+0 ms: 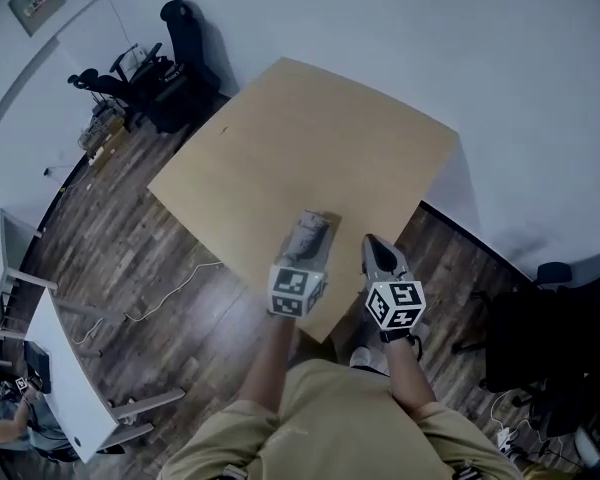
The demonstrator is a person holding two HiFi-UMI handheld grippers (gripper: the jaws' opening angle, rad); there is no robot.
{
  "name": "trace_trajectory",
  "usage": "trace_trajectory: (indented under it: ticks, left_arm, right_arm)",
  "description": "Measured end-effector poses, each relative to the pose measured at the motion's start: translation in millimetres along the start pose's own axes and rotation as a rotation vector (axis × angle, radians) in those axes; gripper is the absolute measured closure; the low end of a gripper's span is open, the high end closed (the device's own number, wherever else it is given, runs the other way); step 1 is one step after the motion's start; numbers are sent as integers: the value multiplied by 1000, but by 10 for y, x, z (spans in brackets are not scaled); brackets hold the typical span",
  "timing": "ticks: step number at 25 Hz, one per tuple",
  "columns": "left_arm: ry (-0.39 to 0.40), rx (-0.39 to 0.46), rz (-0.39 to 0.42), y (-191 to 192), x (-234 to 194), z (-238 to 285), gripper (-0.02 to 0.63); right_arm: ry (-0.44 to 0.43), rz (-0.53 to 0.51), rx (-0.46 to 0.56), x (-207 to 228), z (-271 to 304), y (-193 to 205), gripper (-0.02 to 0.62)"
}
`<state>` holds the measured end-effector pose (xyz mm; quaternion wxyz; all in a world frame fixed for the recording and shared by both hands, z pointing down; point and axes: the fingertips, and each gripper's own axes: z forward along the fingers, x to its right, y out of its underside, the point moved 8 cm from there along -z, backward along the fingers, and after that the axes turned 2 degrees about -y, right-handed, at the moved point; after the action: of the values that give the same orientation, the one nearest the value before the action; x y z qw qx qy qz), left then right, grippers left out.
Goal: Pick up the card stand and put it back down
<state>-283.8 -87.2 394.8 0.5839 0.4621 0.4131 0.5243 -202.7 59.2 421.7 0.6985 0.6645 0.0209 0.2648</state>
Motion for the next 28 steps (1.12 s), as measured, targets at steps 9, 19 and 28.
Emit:
trace_trajectory:
  ticks: [9, 19, 28]
  left_arm:
    - [-146, 153, -20, -48, 283, -659, 561]
    - [-131, 154, -41, -161, 722, -739, 561]
    - [52, 131, -10, -344, 1383, -269, 561]
  right_arm:
    - [-98, -86, 68, -330, -376, -286, 591]
    - [-106, -100, 85, -209, -777, -365, 591]
    - [71, -50, 134, 415, -1390, -475, 591]
